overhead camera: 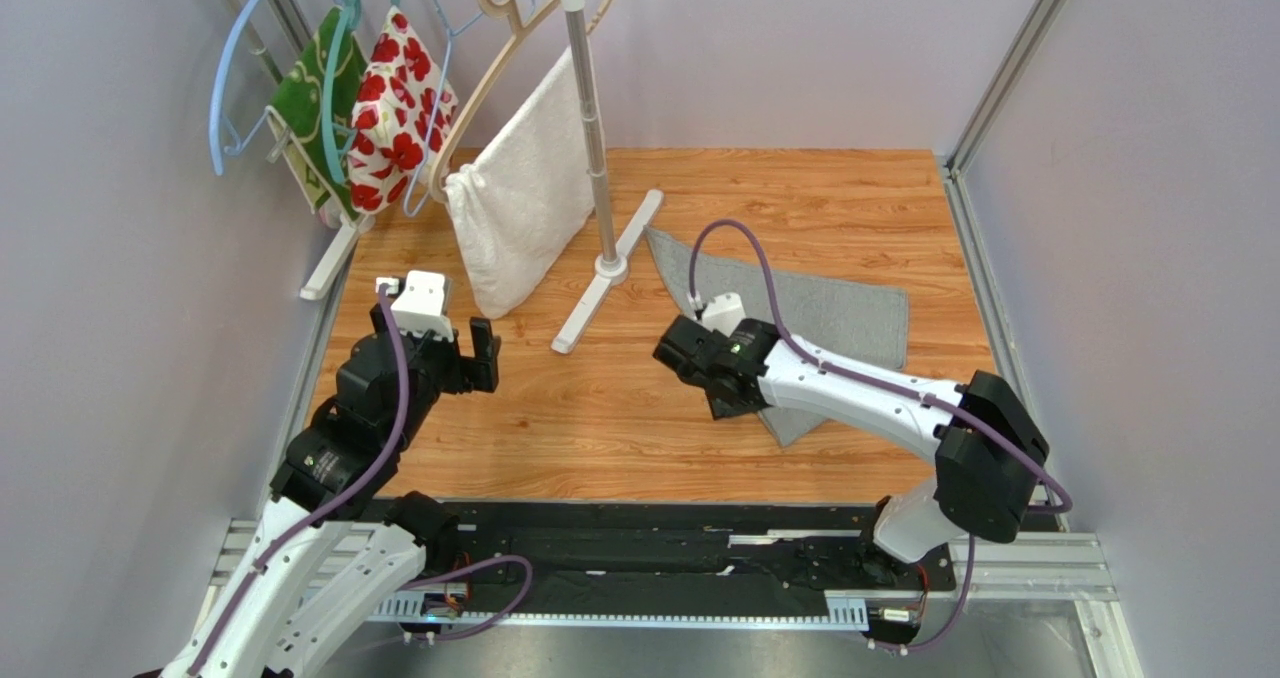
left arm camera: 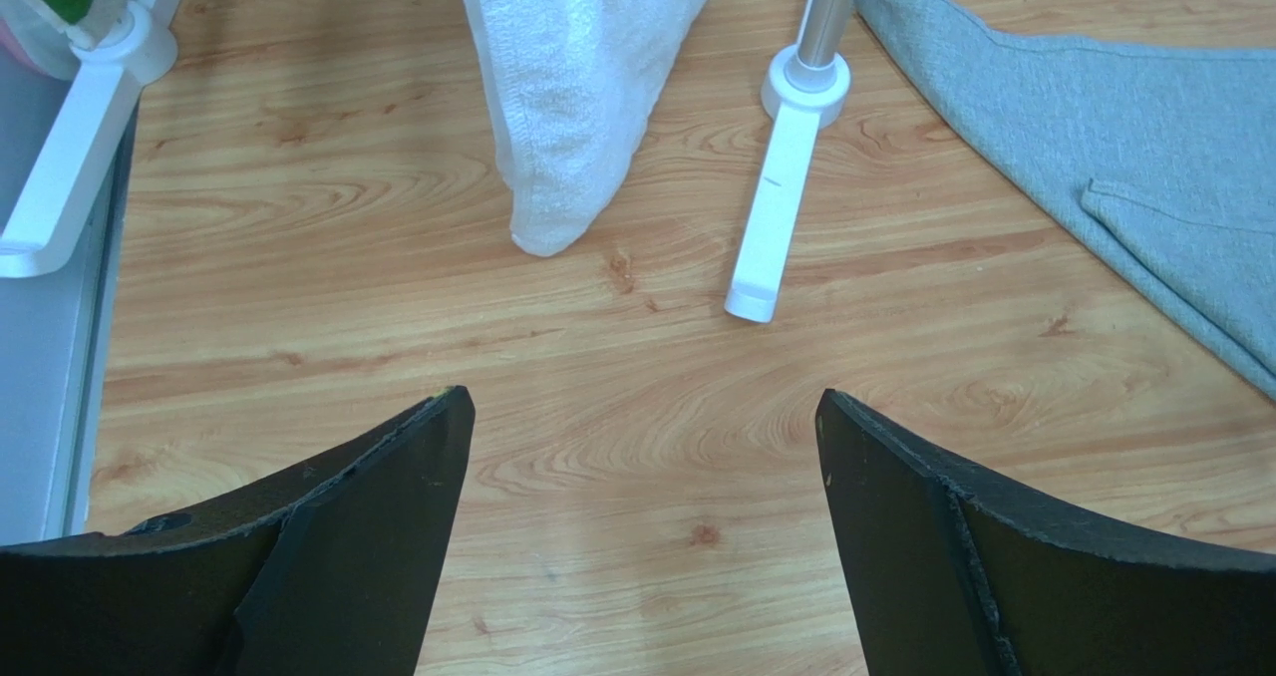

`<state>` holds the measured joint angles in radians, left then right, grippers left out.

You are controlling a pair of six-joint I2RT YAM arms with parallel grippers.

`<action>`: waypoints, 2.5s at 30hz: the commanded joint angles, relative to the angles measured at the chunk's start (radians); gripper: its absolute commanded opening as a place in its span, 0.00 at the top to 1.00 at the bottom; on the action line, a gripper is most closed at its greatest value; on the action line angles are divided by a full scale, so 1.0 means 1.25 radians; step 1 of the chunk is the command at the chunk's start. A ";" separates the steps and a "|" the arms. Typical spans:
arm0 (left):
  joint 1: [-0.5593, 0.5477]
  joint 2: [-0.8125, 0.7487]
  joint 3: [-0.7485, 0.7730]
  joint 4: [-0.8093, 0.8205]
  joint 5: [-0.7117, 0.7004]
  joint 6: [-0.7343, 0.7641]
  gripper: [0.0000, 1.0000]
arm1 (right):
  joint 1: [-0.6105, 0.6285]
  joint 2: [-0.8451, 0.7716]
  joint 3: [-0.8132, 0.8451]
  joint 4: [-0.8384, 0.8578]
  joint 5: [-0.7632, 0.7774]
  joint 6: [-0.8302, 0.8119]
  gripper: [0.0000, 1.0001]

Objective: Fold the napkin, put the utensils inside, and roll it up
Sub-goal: Fold the napkin

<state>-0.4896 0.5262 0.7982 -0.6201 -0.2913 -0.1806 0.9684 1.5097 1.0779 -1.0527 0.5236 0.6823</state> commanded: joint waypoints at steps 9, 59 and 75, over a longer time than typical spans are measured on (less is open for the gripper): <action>-0.001 -0.007 0.006 0.010 -0.034 -0.002 0.05 | -0.089 0.318 0.295 0.236 0.032 -0.261 0.54; -0.001 0.005 0.006 0.008 -0.038 0.000 0.04 | -0.204 0.356 0.109 0.371 -0.064 -0.324 1.00; -0.001 -0.018 0.006 0.009 -0.019 -0.003 0.05 | -0.052 0.134 -0.079 0.126 -0.073 -0.102 1.00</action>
<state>-0.4896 0.5159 0.7982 -0.6197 -0.3294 -0.1802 0.8597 1.7275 1.0149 -0.7532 0.4610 0.4210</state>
